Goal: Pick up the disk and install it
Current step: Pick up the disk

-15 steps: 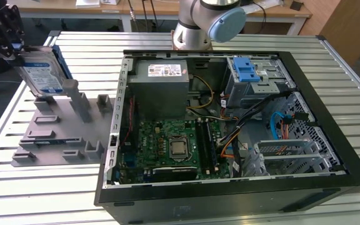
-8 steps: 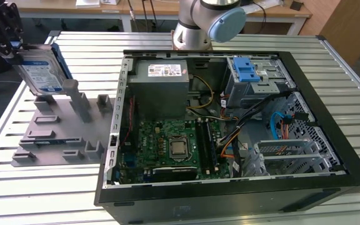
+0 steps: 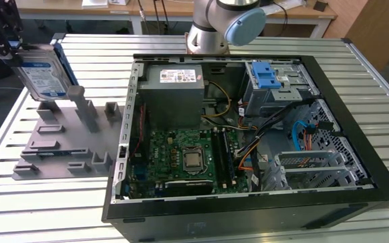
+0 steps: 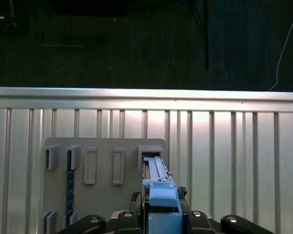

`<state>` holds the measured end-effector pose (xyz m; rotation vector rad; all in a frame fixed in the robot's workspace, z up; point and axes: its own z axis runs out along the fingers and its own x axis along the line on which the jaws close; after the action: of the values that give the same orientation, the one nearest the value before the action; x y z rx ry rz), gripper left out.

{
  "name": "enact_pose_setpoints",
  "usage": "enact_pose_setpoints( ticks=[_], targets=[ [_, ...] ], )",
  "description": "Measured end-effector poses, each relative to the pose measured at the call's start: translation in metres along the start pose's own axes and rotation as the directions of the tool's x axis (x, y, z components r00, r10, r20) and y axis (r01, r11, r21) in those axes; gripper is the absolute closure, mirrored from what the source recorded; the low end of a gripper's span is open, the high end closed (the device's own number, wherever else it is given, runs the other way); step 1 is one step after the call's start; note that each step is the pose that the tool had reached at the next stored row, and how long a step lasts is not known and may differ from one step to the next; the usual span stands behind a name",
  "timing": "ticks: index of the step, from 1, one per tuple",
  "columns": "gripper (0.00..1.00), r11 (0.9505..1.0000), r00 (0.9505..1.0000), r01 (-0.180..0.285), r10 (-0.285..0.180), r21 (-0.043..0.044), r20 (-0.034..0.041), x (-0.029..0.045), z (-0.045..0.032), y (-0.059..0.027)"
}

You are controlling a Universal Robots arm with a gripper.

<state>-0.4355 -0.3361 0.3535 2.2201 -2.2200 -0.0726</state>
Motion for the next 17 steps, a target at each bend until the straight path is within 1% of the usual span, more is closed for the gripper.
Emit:
enact_pose_setpoints(
  ticks=[10,17],
  targets=[
    [0.64,1.0,1.0,0.0,0.0,-0.0001,0.0,-0.0002,-0.0061,0.0002],
    [0.64,1.0,1.0,0.0,0.0,0.0,0.0001,-0.0002,-0.008,0.0003]
  ],
)
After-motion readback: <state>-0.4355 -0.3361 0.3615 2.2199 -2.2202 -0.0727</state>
